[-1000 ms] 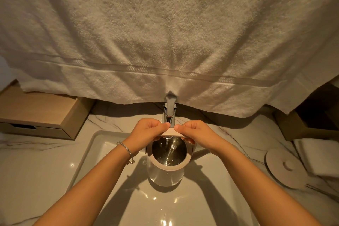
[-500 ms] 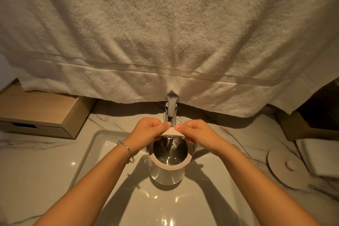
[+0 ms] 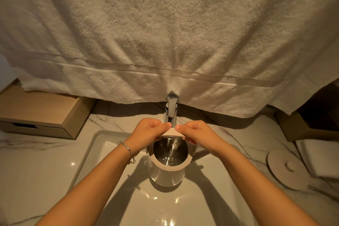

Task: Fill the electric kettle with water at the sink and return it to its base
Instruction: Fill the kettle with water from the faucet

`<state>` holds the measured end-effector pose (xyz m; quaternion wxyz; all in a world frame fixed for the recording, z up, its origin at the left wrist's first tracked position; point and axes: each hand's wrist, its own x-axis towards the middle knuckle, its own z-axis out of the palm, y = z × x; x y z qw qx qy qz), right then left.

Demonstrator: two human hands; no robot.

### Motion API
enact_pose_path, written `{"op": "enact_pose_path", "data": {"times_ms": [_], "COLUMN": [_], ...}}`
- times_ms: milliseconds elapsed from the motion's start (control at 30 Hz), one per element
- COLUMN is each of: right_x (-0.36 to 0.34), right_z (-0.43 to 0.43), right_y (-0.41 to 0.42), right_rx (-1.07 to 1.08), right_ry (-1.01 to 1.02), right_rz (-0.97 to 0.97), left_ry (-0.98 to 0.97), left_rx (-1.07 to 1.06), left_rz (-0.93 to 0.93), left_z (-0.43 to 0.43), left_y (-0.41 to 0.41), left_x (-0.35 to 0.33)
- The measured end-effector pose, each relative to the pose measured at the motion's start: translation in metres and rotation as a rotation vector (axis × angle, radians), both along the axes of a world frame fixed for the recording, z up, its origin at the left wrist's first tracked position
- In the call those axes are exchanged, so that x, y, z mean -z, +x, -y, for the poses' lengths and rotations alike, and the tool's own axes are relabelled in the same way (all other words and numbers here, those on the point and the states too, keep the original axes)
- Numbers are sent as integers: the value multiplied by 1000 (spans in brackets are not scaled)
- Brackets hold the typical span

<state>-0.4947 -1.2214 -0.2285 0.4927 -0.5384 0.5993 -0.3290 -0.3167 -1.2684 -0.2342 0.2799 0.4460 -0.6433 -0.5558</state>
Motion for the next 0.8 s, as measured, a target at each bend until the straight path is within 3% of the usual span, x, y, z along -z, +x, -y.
{"op": "enact_pose_path", "data": {"times_ms": [800], "right_x": [2], "right_z": [1], "right_y": [2], "right_rx": [4], "right_ry": [-22], "right_rz": [-15], "left_ry": [10], "left_rx": [-2], "left_rz": [3], "left_z": [-1], "left_y": [1], "left_x": [-1]}}
